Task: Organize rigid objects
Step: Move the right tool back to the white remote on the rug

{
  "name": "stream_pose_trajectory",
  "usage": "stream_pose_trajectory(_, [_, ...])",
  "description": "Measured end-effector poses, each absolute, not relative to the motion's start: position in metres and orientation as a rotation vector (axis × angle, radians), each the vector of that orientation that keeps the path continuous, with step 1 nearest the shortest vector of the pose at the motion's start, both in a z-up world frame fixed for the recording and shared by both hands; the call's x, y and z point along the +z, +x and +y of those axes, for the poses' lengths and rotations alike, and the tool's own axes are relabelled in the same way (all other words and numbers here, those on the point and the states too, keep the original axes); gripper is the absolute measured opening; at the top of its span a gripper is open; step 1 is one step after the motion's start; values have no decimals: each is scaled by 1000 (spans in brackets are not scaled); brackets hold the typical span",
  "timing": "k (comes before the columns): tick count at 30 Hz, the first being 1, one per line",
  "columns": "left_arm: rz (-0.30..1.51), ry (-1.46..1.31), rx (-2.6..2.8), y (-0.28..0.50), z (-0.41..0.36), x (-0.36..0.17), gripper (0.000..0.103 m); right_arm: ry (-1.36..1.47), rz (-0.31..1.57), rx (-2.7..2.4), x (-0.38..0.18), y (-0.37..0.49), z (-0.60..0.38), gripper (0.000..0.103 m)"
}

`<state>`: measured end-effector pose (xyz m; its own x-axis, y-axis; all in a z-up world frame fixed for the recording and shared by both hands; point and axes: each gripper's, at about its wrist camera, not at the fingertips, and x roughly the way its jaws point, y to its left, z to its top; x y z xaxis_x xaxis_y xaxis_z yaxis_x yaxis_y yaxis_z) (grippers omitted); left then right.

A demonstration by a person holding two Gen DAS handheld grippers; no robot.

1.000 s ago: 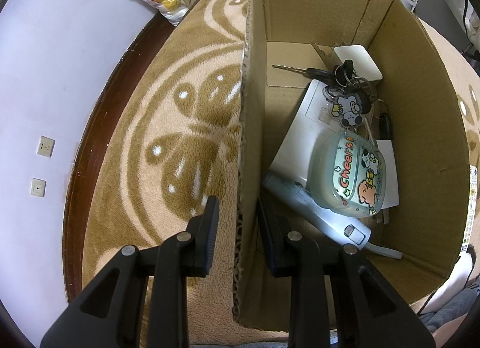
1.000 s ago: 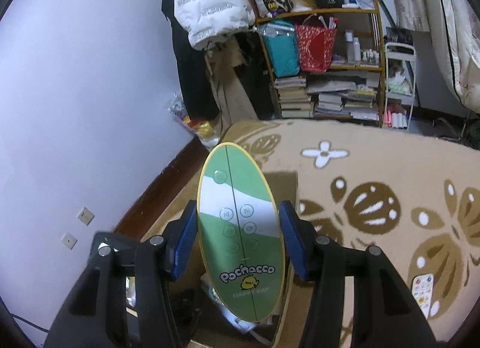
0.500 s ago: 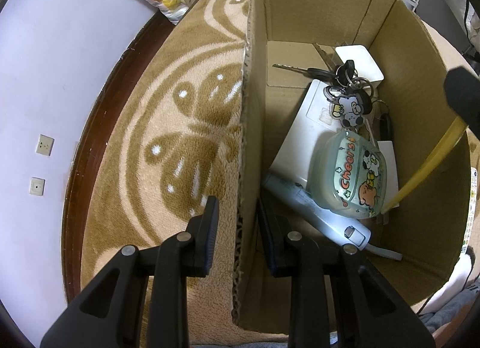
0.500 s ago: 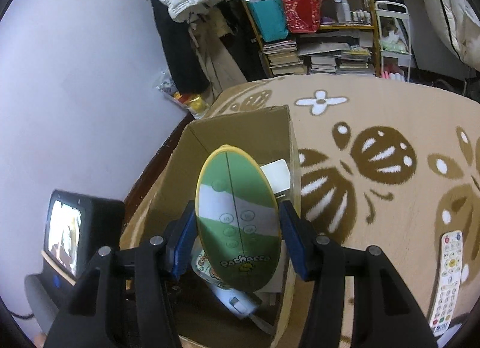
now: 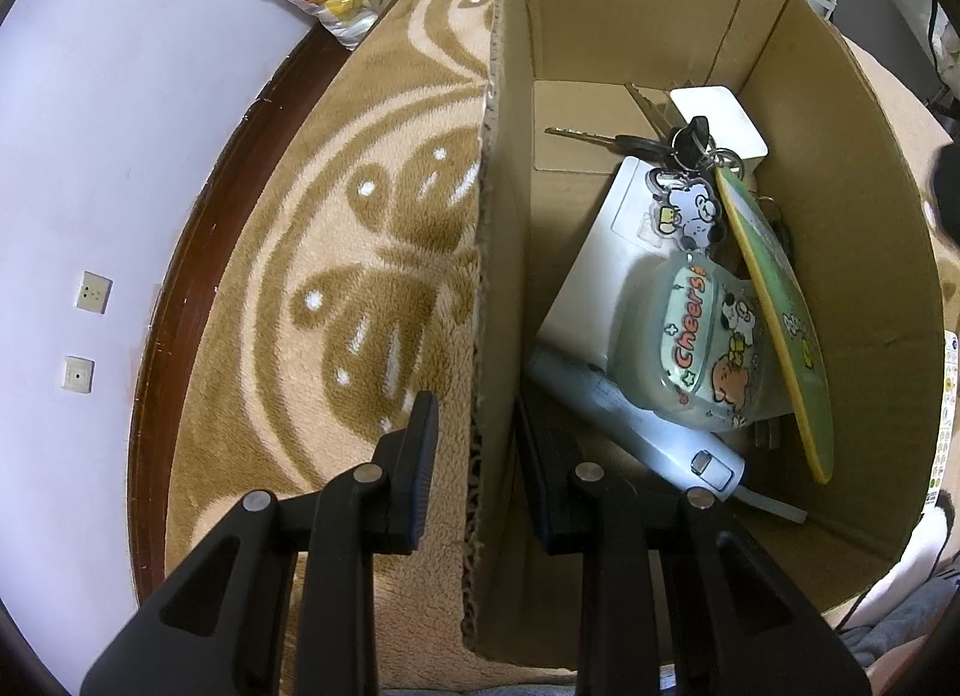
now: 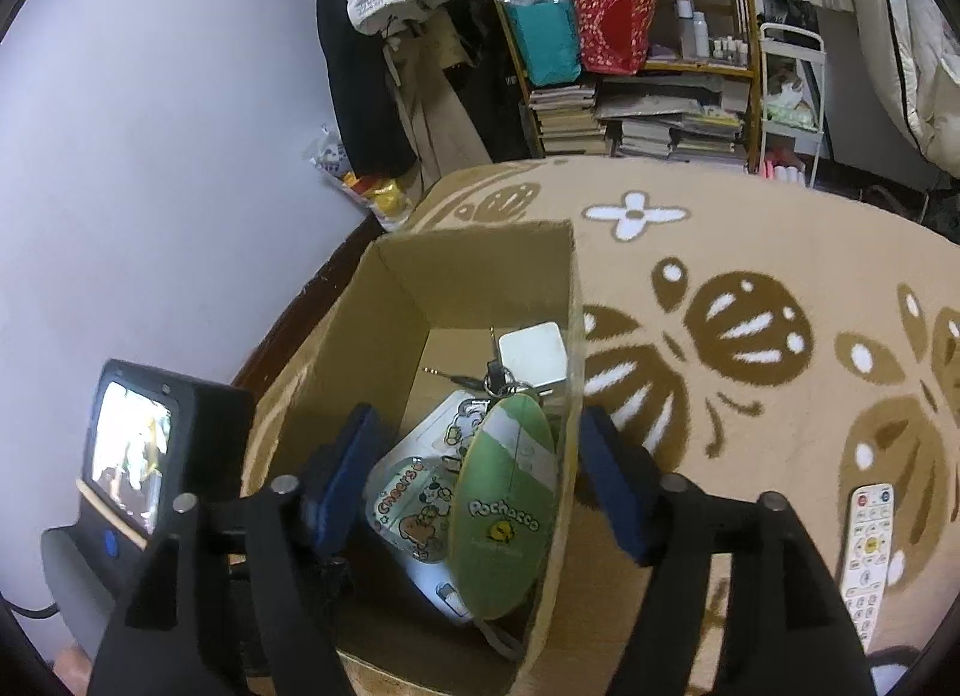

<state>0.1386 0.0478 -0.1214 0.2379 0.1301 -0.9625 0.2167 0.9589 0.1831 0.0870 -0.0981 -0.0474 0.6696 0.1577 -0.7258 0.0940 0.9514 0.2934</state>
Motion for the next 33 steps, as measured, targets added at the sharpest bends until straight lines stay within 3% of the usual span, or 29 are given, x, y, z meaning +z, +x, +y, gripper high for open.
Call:
stream_pose_trajectory(3, [1336,306,-59,138,47,-120,26,318,829,22,-41,83,-105,86])
stream_pose_trajectory(8, [1332,314,-58,137,46,-118,26,283,836,-15,-33,79,-119,91])
stream_pose_trajectory(12, [1330,318,-58,137,46,-117,26,242,839,-65,-32,73,-133,103])
stream_pose_trajectory(23, [1327,324,-53,136,45,-115,26,244,885,-148,-44,63,-184,103])
stream_pose_trajectory(33, [1323,347,-46,136,41,-115,26,297,989,-336,-95,44,-244,103])
